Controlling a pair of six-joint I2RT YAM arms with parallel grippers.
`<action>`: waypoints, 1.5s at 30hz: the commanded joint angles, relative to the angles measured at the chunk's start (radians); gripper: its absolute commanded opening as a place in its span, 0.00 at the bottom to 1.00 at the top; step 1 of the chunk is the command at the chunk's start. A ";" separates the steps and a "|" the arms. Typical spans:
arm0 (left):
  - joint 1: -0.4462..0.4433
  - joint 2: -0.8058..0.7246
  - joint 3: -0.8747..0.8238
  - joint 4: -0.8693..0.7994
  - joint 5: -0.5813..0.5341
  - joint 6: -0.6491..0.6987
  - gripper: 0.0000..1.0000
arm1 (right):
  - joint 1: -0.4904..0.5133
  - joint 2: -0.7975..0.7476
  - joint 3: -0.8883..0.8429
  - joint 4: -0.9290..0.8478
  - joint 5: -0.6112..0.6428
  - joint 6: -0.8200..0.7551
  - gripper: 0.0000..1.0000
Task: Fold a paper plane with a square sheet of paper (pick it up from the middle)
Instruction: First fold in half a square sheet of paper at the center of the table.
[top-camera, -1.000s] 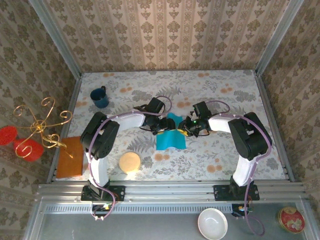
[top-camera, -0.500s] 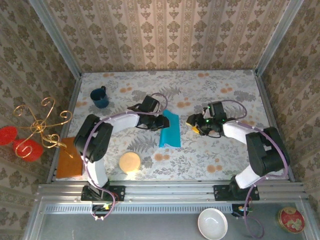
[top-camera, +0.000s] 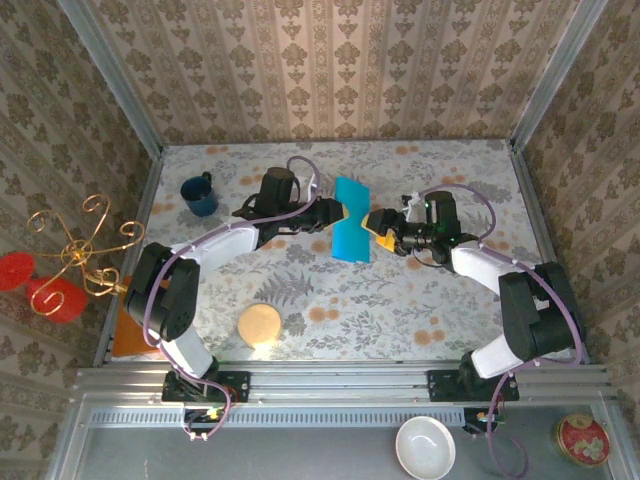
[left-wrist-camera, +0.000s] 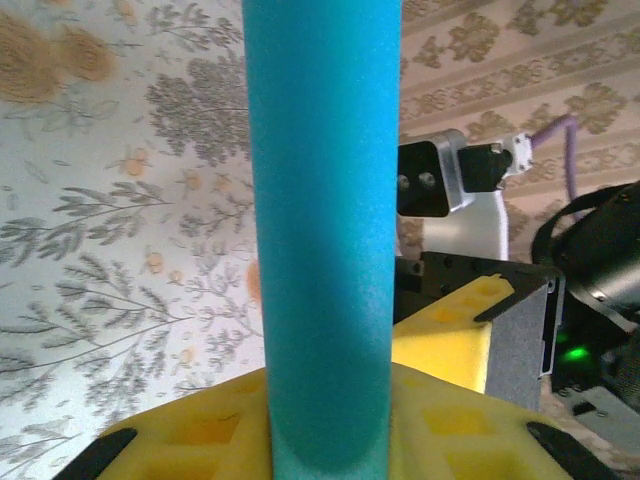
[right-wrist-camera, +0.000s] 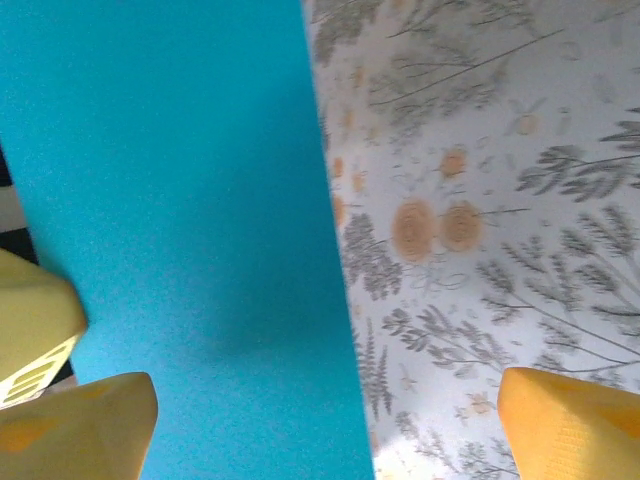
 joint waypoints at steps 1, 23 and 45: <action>0.005 -0.009 -0.008 0.087 0.092 -0.066 0.29 | 0.016 0.031 0.039 0.089 -0.103 0.023 0.90; 0.065 -0.019 -0.022 -0.110 0.063 0.080 0.26 | 0.001 -0.035 0.055 0.083 -0.113 -0.002 0.40; 0.066 -0.018 -0.019 -0.073 0.094 0.060 0.26 | 0.023 0.006 0.103 -0.074 -0.083 -0.053 0.26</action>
